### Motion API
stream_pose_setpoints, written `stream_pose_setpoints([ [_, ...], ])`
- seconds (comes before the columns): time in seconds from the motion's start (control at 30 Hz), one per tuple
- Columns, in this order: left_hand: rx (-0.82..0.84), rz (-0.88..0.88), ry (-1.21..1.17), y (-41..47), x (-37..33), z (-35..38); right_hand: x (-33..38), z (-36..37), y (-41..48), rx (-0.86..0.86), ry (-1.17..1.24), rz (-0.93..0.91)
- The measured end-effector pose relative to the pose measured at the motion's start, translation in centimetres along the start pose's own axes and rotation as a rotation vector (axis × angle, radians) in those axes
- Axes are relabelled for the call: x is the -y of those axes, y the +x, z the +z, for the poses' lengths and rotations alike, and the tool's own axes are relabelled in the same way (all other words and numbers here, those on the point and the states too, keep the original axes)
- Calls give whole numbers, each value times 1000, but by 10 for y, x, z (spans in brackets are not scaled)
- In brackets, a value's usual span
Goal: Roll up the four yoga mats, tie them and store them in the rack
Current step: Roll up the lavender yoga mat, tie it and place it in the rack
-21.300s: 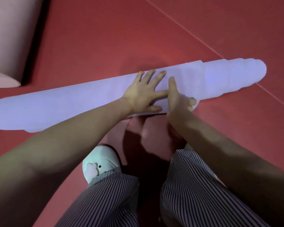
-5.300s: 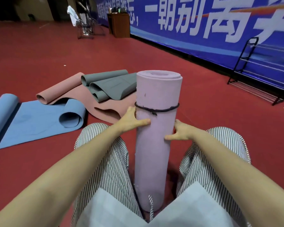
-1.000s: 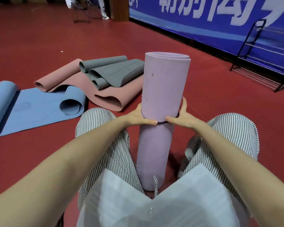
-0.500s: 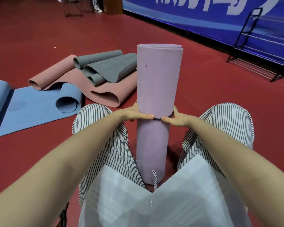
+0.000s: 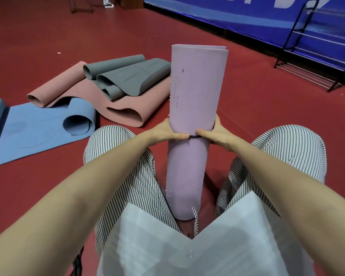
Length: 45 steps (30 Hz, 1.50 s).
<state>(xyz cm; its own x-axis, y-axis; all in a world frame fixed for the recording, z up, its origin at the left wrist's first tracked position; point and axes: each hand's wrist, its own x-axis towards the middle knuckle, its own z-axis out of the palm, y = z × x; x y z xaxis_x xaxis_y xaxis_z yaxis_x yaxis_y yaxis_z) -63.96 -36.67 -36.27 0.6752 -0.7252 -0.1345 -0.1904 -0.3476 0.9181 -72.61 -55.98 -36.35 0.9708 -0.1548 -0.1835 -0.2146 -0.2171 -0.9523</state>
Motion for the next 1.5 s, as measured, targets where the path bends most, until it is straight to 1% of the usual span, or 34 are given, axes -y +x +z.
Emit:
stream_pose_setpoints([
  [0.1, -38, 10, -136, 9, -3, 1, -1, 0, 8, -45, 62, 5],
  [0.2, -52, 31, -275, 21, -5, 7, 0, -3, 18, -47, 155, 44],
  [0.27, -75, 43, -322, 31, -10, 11, 3, -6, 25, -79, 210, 83],
  [0.33, -84, 33, -307, 45, -18, 11, 5, -13, 34, -125, 240, 109],
  [0.47, -70, 25, -291, 88, -41, 4, 22, -44, 57, -164, 231, 108],
  [0.53, -108, 11, -303, 118, -53, 0, 33, -66, 75, -199, 211, 109],
  [0.63, -222, -29, -297, 178, -59, -11, 46, -100, 109, -229, 158, 86],
  [0.7, -241, -57, -282, 221, -58, -18, 49, -122, 133, -251, 139, 78],
  [0.83, -191, -36, -324, 290, -75, -24, 58, -162, 185, -298, 85, 112],
  [0.9, -125, -25, -330, 320, -86, -29, 65, -182, 207, -319, 88, 134],
  [0.97, -73, -34, -332, 346, -95, -37, 77, -198, 220, -305, 91, 158],
  [1.03, -71, -64, -333, 362, -111, -46, 98, -212, 226, -283, 99, 169],
  [1.1, -62, -90, -328, 370, -139, -54, 125, -228, 226, -288, 116, 182],
  [1.2, -5, -94, -343, 374, -200, -67, 178, -258, 218, -307, 115, 211],
  [1.4, 119, -87, -369, 369, -369, -92, 307, -330, 183, -360, 162, 280],
  [1.5, 120, -99, -362, 371, -454, -103, 370, -371, 162, -399, 187, 288],
])
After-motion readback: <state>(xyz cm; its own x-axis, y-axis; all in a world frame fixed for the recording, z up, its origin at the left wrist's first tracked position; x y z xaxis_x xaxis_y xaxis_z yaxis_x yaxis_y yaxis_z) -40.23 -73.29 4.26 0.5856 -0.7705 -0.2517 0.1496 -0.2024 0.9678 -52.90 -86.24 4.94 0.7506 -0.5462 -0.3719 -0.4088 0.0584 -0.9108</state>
